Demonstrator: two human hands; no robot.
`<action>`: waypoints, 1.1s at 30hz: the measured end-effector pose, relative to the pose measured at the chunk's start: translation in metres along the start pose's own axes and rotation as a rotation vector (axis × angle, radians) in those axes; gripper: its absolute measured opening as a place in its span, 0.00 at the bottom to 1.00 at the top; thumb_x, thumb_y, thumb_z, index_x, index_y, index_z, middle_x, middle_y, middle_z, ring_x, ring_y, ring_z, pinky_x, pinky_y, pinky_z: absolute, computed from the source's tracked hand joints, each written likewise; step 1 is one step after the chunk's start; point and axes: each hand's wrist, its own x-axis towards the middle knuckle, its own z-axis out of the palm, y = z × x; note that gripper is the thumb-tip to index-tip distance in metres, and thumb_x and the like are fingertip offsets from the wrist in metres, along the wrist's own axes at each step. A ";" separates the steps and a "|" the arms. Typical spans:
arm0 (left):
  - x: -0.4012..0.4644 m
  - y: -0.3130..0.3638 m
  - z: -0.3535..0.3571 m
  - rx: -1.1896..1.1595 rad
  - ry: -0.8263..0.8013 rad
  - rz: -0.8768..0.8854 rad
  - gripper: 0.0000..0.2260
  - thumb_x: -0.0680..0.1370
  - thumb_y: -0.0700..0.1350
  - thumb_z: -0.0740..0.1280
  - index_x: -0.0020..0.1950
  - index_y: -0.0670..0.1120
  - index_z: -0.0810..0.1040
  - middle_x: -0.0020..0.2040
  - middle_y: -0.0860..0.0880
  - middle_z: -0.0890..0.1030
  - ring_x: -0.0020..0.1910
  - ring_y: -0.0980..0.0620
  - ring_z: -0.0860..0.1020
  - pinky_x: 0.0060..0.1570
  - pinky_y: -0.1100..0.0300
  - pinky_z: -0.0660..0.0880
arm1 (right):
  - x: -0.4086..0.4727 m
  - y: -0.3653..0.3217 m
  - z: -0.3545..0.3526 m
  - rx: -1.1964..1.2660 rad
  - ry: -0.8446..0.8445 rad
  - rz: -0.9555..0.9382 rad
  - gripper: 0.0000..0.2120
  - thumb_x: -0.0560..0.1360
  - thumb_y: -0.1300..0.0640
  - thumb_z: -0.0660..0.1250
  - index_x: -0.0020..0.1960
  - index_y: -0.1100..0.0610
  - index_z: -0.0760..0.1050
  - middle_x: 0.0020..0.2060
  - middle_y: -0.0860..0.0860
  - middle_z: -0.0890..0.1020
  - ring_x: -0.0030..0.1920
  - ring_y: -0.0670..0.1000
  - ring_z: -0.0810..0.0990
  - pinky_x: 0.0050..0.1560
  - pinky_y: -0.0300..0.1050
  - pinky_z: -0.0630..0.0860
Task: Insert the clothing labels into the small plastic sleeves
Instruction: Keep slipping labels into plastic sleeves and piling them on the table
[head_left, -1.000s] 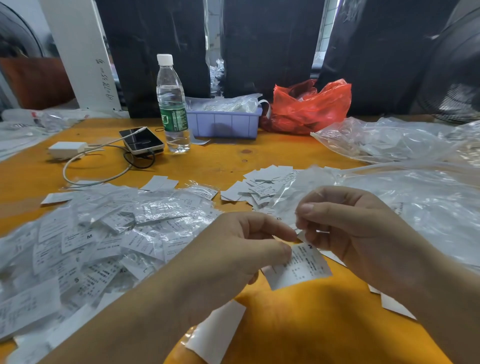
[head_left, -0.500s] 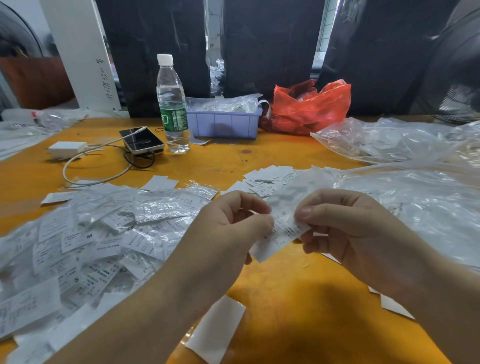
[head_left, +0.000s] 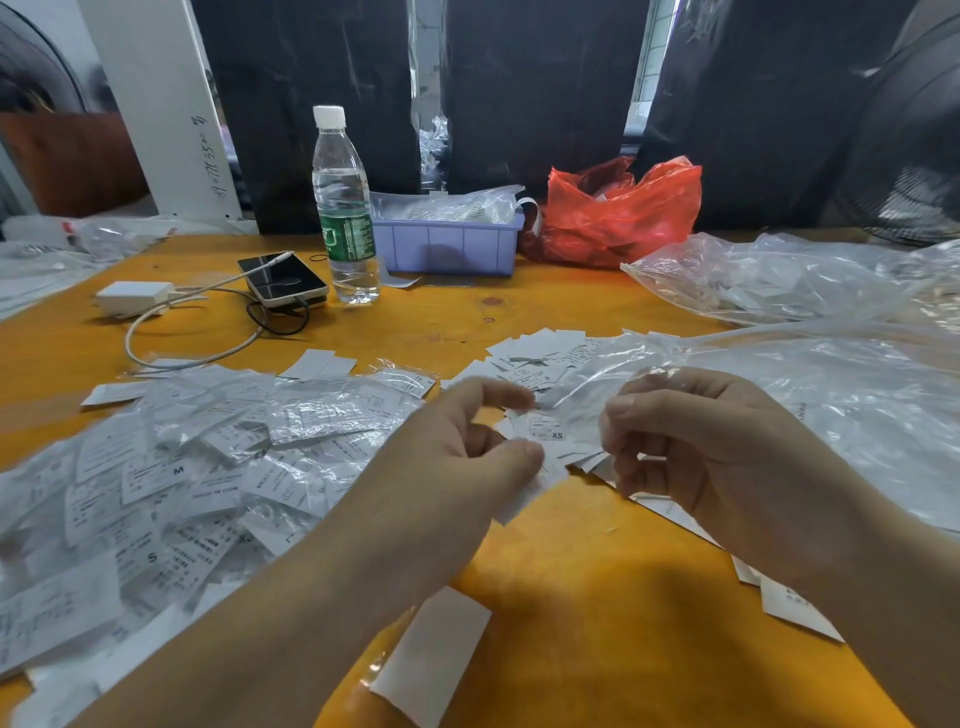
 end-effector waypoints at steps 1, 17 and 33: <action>0.001 0.000 -0.001 0.041 0.030 0.034 0.09 0.77 0.46 0.69 0.50 0.61 0.79 0.32 0.50 0.74 0.32 0.51 0.72 0.34 0.54 0.69 | 0.000 0.000 0.000 0.005 0.002 0.001 0.06 0.65 0.58 0.71 0.33 0.61 0.79 0.31 0.56 0.78 0.31 0.52 0.76 0.31 0.41 0.77; 0.002 0.005 0.006 -0.168 -0.107 -0.068 0.13 0.67 0.57 0.68 0.36 0.49 0.84 0.29 0.52 0.79 0.28 0.56 0.74 0.29 0.63 0.70 | -0.003 0.004 0.003 0.000 -0.160 0.023 0.11 0.61 0.53 0.74 0.33 0.61 0.79 0.31 0.56 0.78 0.31 0.51 0.76 0.32 0.43 0.75; -0.002 0.004 0.007 -0.104 -0.139 0.046 0.09 0.69 0.55 0.69 0.34 0.51 0.81 0.31 0.51 0.77 0.31 0.54 0.72 0.31 0.62 0.68 | -0.003 0.007 0.005 -0.031 -0.227 0.044 0.15 0.66 0.52 0.73 0.38 0.65 0.78 0.30 0.55 0.78 0.32 0.51 0.75 0.34 0.43 0.75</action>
